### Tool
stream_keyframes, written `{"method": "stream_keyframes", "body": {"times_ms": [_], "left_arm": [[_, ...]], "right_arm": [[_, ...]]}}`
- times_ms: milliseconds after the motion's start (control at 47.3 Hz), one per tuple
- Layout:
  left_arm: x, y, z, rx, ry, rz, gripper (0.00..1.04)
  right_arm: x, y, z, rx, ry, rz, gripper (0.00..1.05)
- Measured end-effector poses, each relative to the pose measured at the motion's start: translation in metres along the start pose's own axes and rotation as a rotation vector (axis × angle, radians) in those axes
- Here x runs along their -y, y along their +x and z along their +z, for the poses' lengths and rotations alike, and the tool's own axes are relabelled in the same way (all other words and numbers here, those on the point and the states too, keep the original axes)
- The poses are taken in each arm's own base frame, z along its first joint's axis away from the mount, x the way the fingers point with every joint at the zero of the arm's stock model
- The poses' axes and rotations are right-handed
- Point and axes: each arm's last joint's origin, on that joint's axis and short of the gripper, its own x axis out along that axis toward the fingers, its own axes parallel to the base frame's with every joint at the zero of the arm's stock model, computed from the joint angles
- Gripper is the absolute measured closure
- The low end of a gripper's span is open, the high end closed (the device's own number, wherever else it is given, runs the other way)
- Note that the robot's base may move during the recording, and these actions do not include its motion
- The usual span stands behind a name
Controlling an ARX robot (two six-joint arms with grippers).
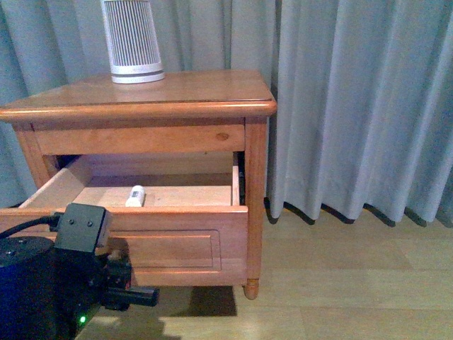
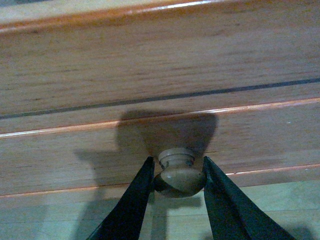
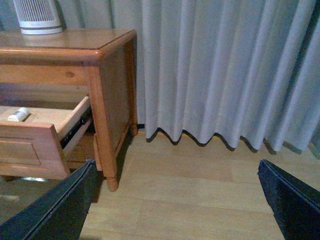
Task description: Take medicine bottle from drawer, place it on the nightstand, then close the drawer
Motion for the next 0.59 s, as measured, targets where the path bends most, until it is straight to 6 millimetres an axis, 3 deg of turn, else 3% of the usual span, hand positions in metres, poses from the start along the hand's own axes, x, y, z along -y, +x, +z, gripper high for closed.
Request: {"method": "stream_keyframes", "body": {"times_ms": [106,444,549,592], "left_arm": [[-0.001,-0.006,0.0,-0.022,-0.015,-0.001,0.78],[0.001,-0.03,-0.002,-0.098,-0.011,-0.049,0.31],[-0.006,-0.041,0.014,-0.083,-0.027,-0.023,0.09],[-0.011,-0.046,0.025,-0.068,-0.033,-0.012,0.06]], "right_arm": [[0.0,0.0,0.0,0.0,0.0,0.0,0.07],[0.0,0.0,0.0,0.0,0.0,0.0,0.07],[0.0,0.0,0.0,0.0,0.0,0.0,0.07],[0.0,0.0,0.0,0.0,0.0,0.0,0.07]]}}
